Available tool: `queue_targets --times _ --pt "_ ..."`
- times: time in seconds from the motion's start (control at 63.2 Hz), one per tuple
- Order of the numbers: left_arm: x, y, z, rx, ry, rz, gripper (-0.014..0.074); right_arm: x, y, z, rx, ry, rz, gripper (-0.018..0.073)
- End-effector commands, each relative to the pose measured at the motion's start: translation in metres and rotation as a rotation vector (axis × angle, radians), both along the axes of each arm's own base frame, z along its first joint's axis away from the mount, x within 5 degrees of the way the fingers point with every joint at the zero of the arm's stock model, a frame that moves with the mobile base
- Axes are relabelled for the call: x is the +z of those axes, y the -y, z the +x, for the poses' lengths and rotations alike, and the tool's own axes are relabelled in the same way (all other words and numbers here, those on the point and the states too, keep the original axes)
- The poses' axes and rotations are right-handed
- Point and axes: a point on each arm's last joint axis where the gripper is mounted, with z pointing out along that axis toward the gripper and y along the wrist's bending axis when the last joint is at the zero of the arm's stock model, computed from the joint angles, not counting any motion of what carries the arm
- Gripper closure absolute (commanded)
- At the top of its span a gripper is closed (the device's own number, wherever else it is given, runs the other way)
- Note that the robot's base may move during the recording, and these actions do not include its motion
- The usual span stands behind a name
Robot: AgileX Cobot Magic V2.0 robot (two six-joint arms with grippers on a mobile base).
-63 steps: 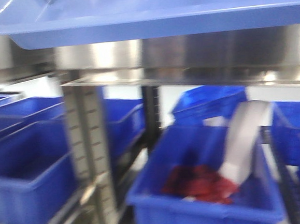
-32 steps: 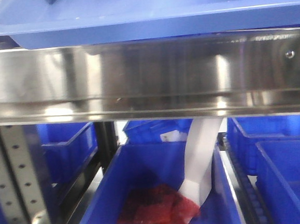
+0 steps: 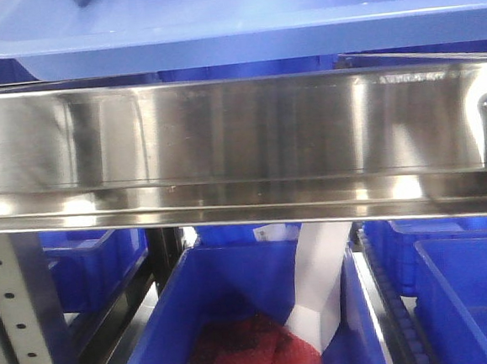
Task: Grab blue tray and place on right shelf
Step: 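Extend both grippers to carry the tray over the shelf surface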
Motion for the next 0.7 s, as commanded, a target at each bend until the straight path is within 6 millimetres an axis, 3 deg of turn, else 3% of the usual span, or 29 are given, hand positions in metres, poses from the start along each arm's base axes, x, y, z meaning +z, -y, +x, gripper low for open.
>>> queue_targets --times 0.0,0.68 --pt "0.0208 0.0016 -0.0219 -0.066 -0.025 -0.065 0.0645 0.0200 -0.0020 -0.0093 0.047 0.064 0.047 0.0537" --pt "0.0185 0.0028 -0.0201 -0.066 -0.031 -0.061 0.0645 0.0200 -0.0020 -0.0093 0.047 0.064 0.047 0.0537"
